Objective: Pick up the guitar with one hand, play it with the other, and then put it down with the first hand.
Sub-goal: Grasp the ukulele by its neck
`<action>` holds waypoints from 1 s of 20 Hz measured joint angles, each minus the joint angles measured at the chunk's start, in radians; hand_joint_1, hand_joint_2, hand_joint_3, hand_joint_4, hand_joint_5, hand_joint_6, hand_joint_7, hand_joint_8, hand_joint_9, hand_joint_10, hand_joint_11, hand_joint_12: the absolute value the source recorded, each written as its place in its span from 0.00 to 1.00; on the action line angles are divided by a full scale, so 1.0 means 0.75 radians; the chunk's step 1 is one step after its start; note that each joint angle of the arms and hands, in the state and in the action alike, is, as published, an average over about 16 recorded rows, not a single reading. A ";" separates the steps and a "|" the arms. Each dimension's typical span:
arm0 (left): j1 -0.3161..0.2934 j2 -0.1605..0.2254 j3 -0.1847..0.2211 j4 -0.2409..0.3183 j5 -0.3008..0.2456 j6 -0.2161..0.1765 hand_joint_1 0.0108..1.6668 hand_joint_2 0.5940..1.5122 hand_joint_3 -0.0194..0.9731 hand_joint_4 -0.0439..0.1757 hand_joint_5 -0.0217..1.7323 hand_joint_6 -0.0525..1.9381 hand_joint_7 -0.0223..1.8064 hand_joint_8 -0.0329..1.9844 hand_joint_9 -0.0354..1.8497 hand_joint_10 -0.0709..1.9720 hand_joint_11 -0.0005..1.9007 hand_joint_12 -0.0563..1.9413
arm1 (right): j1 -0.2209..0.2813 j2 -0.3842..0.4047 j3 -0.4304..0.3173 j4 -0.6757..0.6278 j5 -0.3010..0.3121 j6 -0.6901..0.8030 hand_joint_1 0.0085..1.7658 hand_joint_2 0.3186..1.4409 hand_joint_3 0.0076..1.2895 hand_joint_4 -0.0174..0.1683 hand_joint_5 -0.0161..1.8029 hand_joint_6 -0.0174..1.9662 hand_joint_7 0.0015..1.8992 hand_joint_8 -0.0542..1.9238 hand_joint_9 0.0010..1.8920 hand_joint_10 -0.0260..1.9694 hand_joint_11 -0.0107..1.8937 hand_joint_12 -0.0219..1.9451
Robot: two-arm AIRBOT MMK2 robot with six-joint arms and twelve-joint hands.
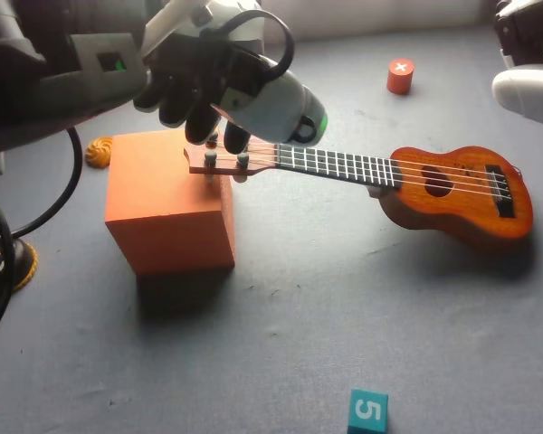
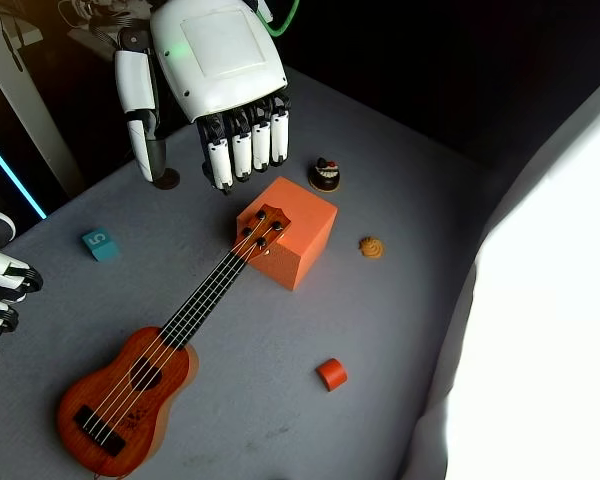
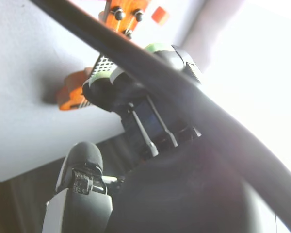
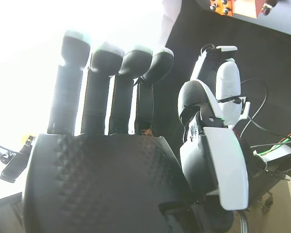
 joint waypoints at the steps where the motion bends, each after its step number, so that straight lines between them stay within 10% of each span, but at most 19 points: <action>1: -0.001 -0.003 0.002 -0.001 0.001 -0.001 0.13 0.73 0.10 0.22 0.20 0.23 0.21 0.28 0.19 0.43 0.15 0.53 | 0.000 -0.001 0.000 0.002 0.000 -0.001 0.15 0.87 0.08 0.09 0.14 0.36 0.19 0.38 0.17 0.45 0.14 0.43; 10: -0.005 -0.093 0.039 0.003 0.013 -0.083 0.18 0.74 0.06 0.22 0.08 0.07 0.08 0.08 0.08 0.16 0.04 0.27 | 0.000 -0.011 0.000 0.022 0.014 -0.013 0.15 0.88 0.06 0.10 0.06 0.14 0.09 0.14 0.07 0.19 0.04 0.14; 20: 0.100 -0.291 0.154 0.132 0.040 -0.335 0.41 0.62 0.02 0.21 0.03 0.02 0.02 0.01 0.03 0.04 0.01 0.09 | -0.008 -0.016 0.020 0.077 0.048 -0.020 0.14 0.91 0.02 0.10 0.02 0.04 0.05 0.04 0.03 0.06 0.02 0.01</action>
